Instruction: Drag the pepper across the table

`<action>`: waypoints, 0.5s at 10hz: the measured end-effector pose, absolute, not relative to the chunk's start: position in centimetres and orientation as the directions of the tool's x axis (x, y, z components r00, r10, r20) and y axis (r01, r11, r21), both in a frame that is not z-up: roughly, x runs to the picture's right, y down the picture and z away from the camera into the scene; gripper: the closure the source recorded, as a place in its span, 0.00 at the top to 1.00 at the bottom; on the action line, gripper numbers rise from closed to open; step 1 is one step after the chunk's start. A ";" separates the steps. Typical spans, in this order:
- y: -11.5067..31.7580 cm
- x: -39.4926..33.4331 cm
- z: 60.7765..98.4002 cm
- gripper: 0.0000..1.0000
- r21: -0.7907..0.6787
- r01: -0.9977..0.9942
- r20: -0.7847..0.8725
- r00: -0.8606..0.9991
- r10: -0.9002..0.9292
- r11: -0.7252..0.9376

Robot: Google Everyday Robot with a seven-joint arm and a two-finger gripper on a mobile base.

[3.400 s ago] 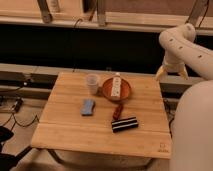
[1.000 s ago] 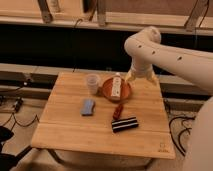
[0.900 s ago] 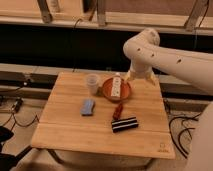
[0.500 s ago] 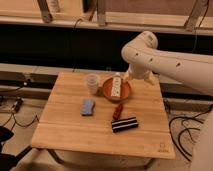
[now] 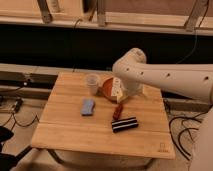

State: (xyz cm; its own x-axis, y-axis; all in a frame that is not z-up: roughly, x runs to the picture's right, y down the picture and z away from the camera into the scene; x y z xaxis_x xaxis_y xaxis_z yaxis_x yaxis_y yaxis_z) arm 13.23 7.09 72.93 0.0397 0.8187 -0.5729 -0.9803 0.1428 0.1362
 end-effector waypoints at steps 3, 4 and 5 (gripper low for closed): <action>10.5 11.6 74.1 0.80 0.115 -0.983 -0.640 0.036 0.768 0.141; 11.2 10.9 74.7 0.80 0.124 -0.985 -0.655 0.010 0.755 0.121; 11.7 10.3 75.3 0.80 0.132 -0.985 -0.664 -0.002 0.748 0.115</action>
